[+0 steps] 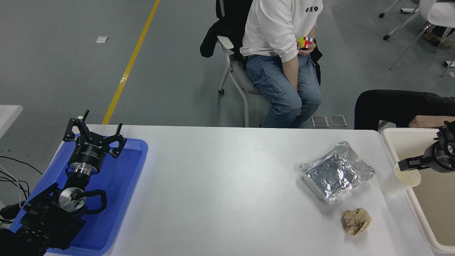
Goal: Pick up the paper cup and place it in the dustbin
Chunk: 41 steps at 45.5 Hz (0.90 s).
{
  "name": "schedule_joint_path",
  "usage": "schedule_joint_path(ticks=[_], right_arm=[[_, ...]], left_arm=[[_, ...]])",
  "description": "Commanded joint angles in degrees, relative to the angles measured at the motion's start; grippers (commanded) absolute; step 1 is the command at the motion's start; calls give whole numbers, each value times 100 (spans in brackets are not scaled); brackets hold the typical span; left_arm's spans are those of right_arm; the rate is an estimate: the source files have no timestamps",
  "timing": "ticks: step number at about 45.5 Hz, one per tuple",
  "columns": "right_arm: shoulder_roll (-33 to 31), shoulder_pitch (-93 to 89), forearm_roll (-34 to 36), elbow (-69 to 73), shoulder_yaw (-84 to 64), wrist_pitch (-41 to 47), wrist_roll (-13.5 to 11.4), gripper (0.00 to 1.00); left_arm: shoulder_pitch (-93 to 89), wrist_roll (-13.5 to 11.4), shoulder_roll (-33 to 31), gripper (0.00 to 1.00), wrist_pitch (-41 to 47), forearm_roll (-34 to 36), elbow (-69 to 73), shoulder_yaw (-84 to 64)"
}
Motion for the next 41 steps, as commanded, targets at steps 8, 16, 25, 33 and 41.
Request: schedule_joint_path(ticks=[8, 16, 25, 33, 41], right_arm=[[1, -421, -2, -93, 426, -153, -23, 89], [1, -694, -2, -181, 786, -232, -23, 84], [1, -773, -2, -199, 866, -302, -23, 40], [1, -782, 7, -313, 866, -372, -23, 28], [1, -764, 15, -304, 875, -364, -14, 0]], left_arm=[[0, 0, 0, 100, 0, -1, -1, 0], [0, 0, 0, 100, 0, -1, -1, 0], [0, 0, 0, 100, 0, -1, -1, 0], [0, 0, 0, 100, 0, -1, -1, 0], [0, 0, 0, 100, 0, -1, -1, -9]])
